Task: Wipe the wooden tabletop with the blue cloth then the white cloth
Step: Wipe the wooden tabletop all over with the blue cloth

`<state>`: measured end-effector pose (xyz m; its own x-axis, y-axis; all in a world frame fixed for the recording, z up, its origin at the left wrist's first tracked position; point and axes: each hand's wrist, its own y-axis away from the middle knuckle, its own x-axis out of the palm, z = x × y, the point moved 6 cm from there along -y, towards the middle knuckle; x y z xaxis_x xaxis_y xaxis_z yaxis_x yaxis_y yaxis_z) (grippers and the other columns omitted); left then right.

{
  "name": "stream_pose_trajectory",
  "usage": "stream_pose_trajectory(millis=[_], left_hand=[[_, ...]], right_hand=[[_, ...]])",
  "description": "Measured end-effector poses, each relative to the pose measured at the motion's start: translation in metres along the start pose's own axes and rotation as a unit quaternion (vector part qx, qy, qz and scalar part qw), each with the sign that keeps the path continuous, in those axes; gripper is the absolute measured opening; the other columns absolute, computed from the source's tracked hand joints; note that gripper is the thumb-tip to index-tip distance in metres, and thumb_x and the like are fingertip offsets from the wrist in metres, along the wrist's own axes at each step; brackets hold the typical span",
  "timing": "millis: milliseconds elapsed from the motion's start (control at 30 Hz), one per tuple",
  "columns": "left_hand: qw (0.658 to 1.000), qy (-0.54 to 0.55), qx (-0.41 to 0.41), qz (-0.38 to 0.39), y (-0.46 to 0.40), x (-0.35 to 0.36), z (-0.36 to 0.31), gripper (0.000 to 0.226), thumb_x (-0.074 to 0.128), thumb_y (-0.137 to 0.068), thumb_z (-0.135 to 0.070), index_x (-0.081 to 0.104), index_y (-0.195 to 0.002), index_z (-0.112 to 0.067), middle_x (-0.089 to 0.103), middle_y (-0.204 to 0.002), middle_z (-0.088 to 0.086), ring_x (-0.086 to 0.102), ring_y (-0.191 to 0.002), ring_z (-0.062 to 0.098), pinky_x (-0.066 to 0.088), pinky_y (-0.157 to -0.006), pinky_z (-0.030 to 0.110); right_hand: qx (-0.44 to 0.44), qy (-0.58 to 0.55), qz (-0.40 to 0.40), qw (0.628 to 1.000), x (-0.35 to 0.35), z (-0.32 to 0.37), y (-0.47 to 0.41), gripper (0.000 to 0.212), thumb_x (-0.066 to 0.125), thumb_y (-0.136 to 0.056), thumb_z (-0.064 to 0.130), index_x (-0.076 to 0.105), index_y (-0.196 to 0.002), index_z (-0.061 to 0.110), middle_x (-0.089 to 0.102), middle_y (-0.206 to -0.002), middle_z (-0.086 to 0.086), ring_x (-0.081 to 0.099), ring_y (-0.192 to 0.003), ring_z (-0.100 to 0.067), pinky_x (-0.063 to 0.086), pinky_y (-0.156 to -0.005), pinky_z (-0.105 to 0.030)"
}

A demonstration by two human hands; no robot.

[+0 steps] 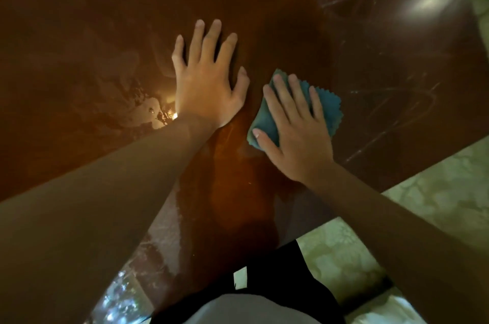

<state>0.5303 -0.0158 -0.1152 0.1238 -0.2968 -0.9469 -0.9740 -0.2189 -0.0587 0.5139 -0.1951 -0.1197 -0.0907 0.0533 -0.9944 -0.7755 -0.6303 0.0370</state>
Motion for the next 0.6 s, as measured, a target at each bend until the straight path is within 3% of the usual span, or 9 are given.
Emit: stream_pose_trajectory(millis=[233, 433, 600], left_hand=[[1.0, 0.022, 0.009, -0.009, 0.001, -0.001, 0.0, 0.055, 0.04, -0.1, -0.046, 0.049, -0.146, -0.017, 0.037, -0.159, 0.011, 0.021, -0.153, 0.032, 0.008, -0.122, 0.055], [0.999, 0.031, 0.03, -0.012, 0.001, -0.002, -0.003, 0.047, 0.043, -0.099, -0.038, 0.054, -0.141, -0.018, 0.04, -0.157, 0.009, 0.024, -0.152, 0.033, 0.01, -0.121, 0.056], [0.988, 0.063, 0.139, -0.018, 0.013, -0.001, -0.04, 0.043, 0.05, -0.095, -0.027, 0.059, -0.136, -0.016, 0.049, -0.15, 0.01, 0.035, -0.147, 0.03, 0.018, -0.117, 0.06]], right_hand=[[-0.057, -0.01, 0.007, 0.998, 0.0, -0.012, -0.002, 0.073, 0.04, -0.102, 0.059, 0.034, -0.159, 0.014, 0.028, -0.167, -0.008, 0.021, -0.157, -0.029, 0.014, -0.127, -0.053], [0.041, 0.009, -0.016, 0.999, -0.004, -0.037, -0.032, 0.072, 0.03, -0.105, 0.059, 0.031, -0.16, 0.013, 0.027, -0.168, -0.011, 0.021, -0.156, -0.031, 0.013, -0.127, -0.053], [0.067, 0.001, -0.023, 0.998, 0.001, -0.013, 0.014, 0.07, 0.031, -0.105, 0.056, 0.034, -0.159, 0.011, 0.03, -0.167, -0.012, 0.023, -0.156, -0.032, 0.016, -0.126, -0.055]])
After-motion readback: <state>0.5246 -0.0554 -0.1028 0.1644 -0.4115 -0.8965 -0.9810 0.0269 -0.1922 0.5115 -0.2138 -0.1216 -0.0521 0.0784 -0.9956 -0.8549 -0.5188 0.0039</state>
